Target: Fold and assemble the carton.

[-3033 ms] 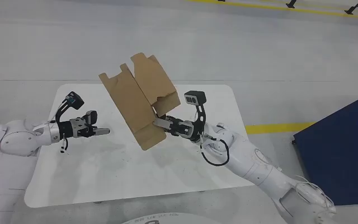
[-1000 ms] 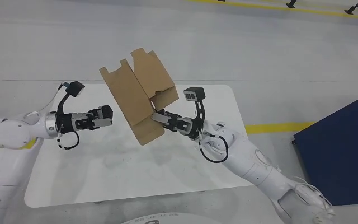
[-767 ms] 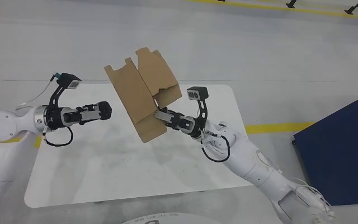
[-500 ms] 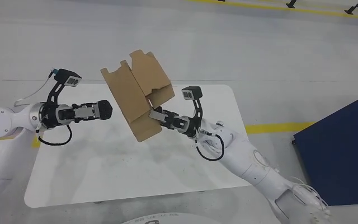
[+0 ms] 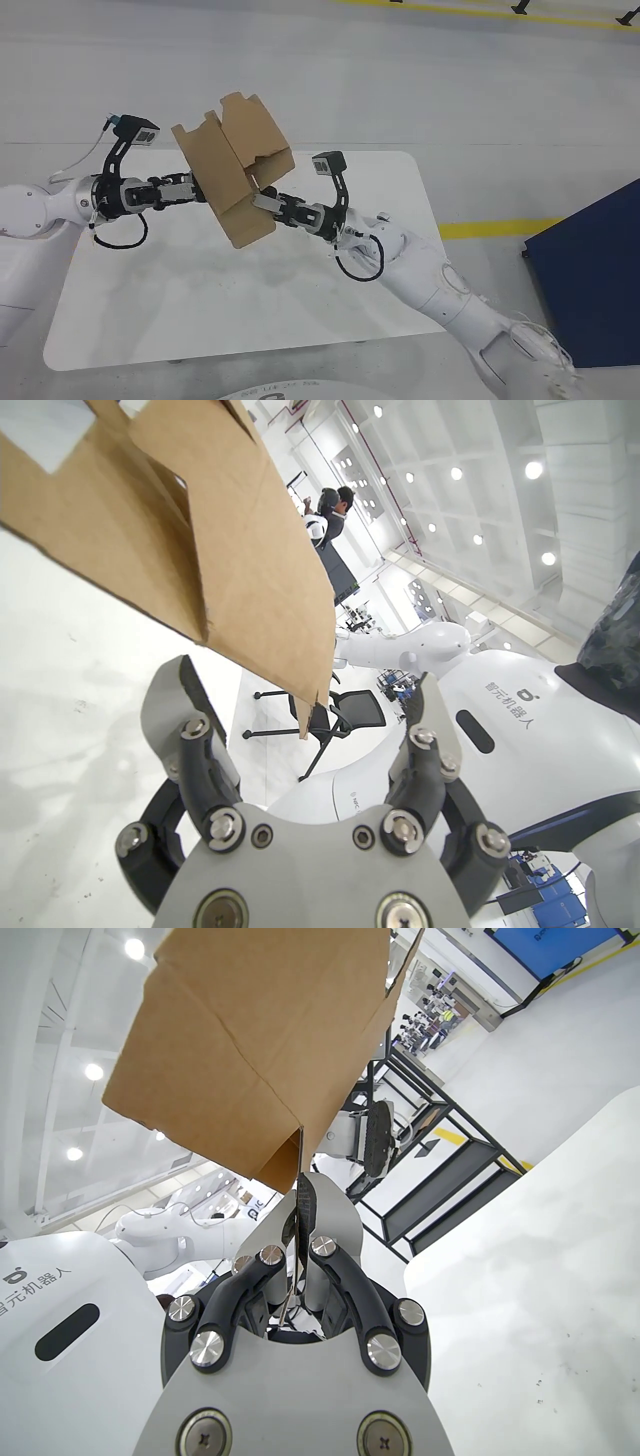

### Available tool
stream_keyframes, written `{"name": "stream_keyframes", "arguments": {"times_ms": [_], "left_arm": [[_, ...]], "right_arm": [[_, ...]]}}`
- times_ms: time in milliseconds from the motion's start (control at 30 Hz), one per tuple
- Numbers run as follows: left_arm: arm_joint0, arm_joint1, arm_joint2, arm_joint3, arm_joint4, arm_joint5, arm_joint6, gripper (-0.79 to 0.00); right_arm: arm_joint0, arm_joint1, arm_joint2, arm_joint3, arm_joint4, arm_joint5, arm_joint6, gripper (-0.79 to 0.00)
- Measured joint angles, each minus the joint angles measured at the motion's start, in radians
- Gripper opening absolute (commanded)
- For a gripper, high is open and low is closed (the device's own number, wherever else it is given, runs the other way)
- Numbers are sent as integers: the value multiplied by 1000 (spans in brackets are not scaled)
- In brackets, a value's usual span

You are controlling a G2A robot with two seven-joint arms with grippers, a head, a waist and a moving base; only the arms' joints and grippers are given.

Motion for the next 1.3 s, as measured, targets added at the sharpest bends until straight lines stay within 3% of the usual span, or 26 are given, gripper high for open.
{"name": "stream_keyframes", "arguments": {"times_ms": [200, 300, 367, 467, 500, 533, 567, 800, 900, 967, 1033, 1133, 1233, 1300], "left_arm": [[-22, -1, 31, 20, -21, -19, 19, -493], [-26, 1, 35, 23, -28, -27, 27, -576], [-26, 3, 35, 26, -29, -35, 35, -763], [-23, 6, 33, 35, -26, -52, 52, -785], [-21, 7, 31, 39, -21, -59, 59, -785], [-18, 9, 29, 42, -11, -71, 71, -785], [-16, 11, 28, 43, -4, -80, 80, -785], [2, 34, -33, 59, 105, -170, 170, -785], [18, 47, -99, 65, 302, -253, 270, -785], [44, 50, -149, 19, 521, -252, 402, -785], [92, 44, -176, -79, 787, -162, 574, -785], [168, 31, -153, -225, 1143, 13, 799, -785], [213, 17, -85, -310, 1458, 173, 966, -785], [226, 9, -32, -318, 1584, 206, 997, -785]], "right_arm": [[-3, -11, 6, 5, -7, 10, 13, -785], [-3, -16, 6, 6, -14, 19, 21, -785], [-2, -20, 5, 7, -17, 25, 32, -785], [1, -26, 5, 10, -24, 33, 44, -785], [1, -27, 5, 11, -26, 36, 47, -643], [2, -30, 5, 12, -28, 41, 50, -225], [2, -31, 5, 14, -30, 46, 51, 0], [-2, -32, 53, 43, -13, 43, 62, 0], [-31, -22, 128, 63, 18, 2, 17, 0], [-70, -11, 184, 54, 54, -41, 14, 0], [-117, 1, 246, 43, 93, -84, 23, 0], [-192, 17, 336, 17, 121, -133, 20, 0], [-265, 27, 413, -17, 124, -164, 1, 0], [-303, 30, 447, -42, 132, -172, -18, 0]]}}
